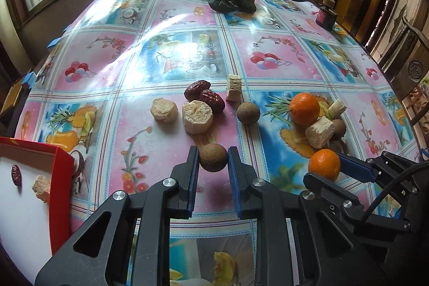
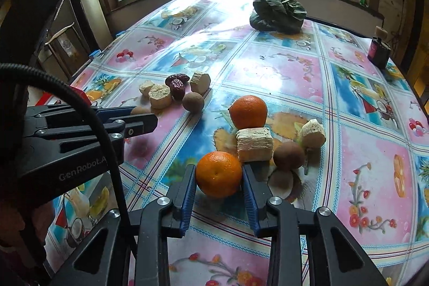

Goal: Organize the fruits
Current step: 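Grasp the brown round fruit with the left gripper while the right gripper grasps the orange, then carry the brown fruit and the orange over the red tray with both grippers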

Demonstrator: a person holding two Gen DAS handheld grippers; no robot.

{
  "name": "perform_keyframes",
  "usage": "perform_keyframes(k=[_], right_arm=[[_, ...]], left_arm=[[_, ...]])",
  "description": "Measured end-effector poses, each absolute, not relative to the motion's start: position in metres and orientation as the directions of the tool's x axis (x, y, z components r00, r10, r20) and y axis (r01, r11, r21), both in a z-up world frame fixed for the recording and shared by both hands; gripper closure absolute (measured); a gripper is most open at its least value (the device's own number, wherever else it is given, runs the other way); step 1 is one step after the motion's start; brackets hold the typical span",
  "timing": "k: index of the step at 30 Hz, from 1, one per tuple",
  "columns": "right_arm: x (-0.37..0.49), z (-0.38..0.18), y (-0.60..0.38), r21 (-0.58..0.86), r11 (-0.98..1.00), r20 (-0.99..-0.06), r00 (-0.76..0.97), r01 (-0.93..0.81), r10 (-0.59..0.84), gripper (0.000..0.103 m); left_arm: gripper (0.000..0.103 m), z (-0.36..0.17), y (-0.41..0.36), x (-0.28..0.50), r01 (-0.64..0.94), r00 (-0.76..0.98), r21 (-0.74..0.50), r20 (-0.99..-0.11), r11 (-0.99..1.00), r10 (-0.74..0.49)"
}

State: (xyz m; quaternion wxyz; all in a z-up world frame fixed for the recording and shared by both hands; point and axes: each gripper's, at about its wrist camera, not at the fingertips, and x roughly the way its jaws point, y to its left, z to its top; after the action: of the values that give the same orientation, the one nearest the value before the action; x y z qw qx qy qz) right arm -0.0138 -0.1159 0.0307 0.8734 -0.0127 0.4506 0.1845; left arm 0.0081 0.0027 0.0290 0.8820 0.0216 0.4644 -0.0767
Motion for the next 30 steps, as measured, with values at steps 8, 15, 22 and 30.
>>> perform_keyframes(k=[8, 15, 22, 30], right_arm=[[-0.036, 0.044, -0.131, 0.178, 0.944, -0.771, 0.558, -0.276, 0.309, 0.070], [-0.051, 0.058, -0.134, 0.181, 0.949, -0.755, 0.582, -0.259, 0.303, 0.071], [-0.062, 0.068, -0.123, 0.189, 0.942, -0.737, 0.594, -0.278, 0.323, 0.071], [-0.069, 0.075, -0.093, 0.182, 0.925, -0.732, 0.582, -0.333, 0.354, 0.071]], left_arm=[[0.083, 0.039, 0.012, -0.012, 0.129, 0.573, -0.034, -0.813, 0.991, -0.102], [0.083, 0.051, 0.022, -0.032, 0.110, 0.596, -0.026, -0.798, 0.994, -0.087], [0.082, 0.060, 0.041, -0.050, 0.073, 0.618, -0.011, -0.784, 0.997, -0.054], [0.082, 0.065, 0.073, -0.063, 0.013, 0.634, 0.002, -0.773, 1.000, -0.007]])
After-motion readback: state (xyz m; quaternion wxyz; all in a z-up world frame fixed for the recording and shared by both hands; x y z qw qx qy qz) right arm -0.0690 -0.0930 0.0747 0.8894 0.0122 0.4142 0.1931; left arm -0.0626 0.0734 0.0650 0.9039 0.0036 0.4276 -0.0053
